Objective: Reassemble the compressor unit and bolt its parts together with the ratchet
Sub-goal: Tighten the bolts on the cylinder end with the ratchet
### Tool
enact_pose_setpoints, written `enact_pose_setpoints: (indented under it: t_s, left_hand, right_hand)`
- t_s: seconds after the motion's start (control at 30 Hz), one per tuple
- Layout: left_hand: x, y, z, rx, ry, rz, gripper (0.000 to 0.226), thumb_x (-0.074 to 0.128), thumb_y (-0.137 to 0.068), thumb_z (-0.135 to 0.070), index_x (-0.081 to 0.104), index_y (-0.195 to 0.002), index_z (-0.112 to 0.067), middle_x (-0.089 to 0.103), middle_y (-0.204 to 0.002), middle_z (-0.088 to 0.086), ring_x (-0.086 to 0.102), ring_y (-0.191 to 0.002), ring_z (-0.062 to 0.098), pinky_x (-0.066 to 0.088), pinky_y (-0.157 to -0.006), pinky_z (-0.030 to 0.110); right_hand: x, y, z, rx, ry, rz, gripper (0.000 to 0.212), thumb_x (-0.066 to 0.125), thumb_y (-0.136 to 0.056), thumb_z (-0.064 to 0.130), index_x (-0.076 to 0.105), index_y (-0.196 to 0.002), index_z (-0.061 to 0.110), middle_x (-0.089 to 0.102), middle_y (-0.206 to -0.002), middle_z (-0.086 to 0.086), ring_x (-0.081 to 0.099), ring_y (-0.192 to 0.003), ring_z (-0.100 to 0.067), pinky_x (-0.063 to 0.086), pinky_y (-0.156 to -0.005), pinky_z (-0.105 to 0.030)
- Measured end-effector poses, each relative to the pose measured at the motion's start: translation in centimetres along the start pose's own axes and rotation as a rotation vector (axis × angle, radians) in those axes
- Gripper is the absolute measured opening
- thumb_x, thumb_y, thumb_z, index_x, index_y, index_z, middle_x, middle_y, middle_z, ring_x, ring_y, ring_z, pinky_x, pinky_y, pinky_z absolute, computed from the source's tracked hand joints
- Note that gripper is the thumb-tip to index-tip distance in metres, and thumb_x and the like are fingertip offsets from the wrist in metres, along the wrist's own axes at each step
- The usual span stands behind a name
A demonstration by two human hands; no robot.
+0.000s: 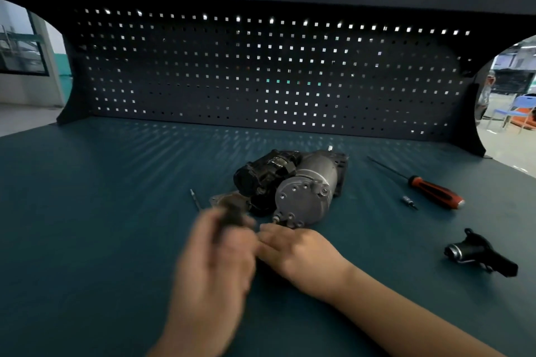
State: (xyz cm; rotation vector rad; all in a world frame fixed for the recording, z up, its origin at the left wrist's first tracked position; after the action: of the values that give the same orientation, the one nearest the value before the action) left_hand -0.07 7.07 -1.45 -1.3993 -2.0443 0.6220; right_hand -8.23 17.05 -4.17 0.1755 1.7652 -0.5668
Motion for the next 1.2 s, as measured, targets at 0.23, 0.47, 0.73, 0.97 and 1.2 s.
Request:
enact_pose_setpoints:
  t_s: [0.23,0.47,0.73,0.97,1.2]
  left_hand:
    - [-5.6,-2.8,2.9,-0.518,0.529,-0.501,0.033,0.038,-0.096,-0.037,0.042,-0.068,-0.018,0.035,-0.049,-0.008,0.026,-0.032,0.005,0.026,-0.035,0.014]
    - [1.8,-0.4,-2.0,0.340,-0.490,0.299,0.025,0.045,-0.087,-0.055,0.050,-0.086,-0.030,0.046,-0.054,-0.019,0.045,-0.048,-0.007,0.031,-0.047,0.002]
    - [2.1,0.7,-0.8,0.116,-0.181,0.147,0.055,0.044,-0.077,-0.076,0.050,-0.090,-0.023,0.054,-0.051,-0.018,0.050,-0.043,-0.003,0.040,-0.047,0.008]
    - [-5.2,-1.1,2.8,-0.549,0.505,-0.474,0.016,0.050,-0.092,-0.014,0.053,-0.075,-0.016,0.061,-0.061,-0.005,0.068,-0.065,0.007,0.050,-0.073,0.033]
    - [-4.1,1.4,2.9,-0.494,-0.537,0.220,0.018,0.054,-0.090,-0.025,0.061,-0.083,-0.040,0.068,-0.074,-0.013,0.064,-0.066,0.001,0.054,-0.077,0.032]
  right_hand:
    - [-0.8,-0.7,0.2,0.136,0.076,-0.228,0.005,0.070,-0.067,0.014,0.069,-0.069,0.019,0.067,-0.068,0.006,0.065,-0.064,-0.011,0.049,-0.048,-0.023]
    - [-0.8,0.6,-1.6,0.739,-0.573,-0.052,0.030,0.048,-0.095,0.027,0.055,-0.073,0.008,0.058,-0.087,-0.018,0.057,-0.084,-0.028,0.039,-0.069,-0.032]
    - [1.7,-1.2,-1.3,1.042,-1.470,-0.087,0.046,0.054,-0.093,0.013,0.042,-0.049,0.008,0.042,-0.034,0.000,0.039,-0.033,-0.009,0.033,-0.040,-0.020]
    - [2.5,-1.5,-1.0,1.153,-1.913,-0.200,0.018,0.052,-0.094,0.009,0.052,-0.081,-0.003,0.057,-0.062,-0.016,0.056,-0.033,-0.012,0.041,-0.034,-0.015]
    - [2.8,-1.6,-0.5,1.171,-2.037,-0.230,0.016,0.042,-0.099,0.011,0.048,-0.106,-0.002,0.058,-0.083,-0.017,0.063,-0.041,-0.014,0.045,-0.037,-0.016]
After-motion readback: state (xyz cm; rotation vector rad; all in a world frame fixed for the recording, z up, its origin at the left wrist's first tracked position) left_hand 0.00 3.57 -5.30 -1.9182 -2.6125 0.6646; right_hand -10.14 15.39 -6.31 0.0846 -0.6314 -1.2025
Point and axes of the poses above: each hand's wrist, its own y-axis away from the middle knuckle, its own x-axis out of the palm, z = x × y, the point moved 4 cm from there along -y, towards the middle knuckle
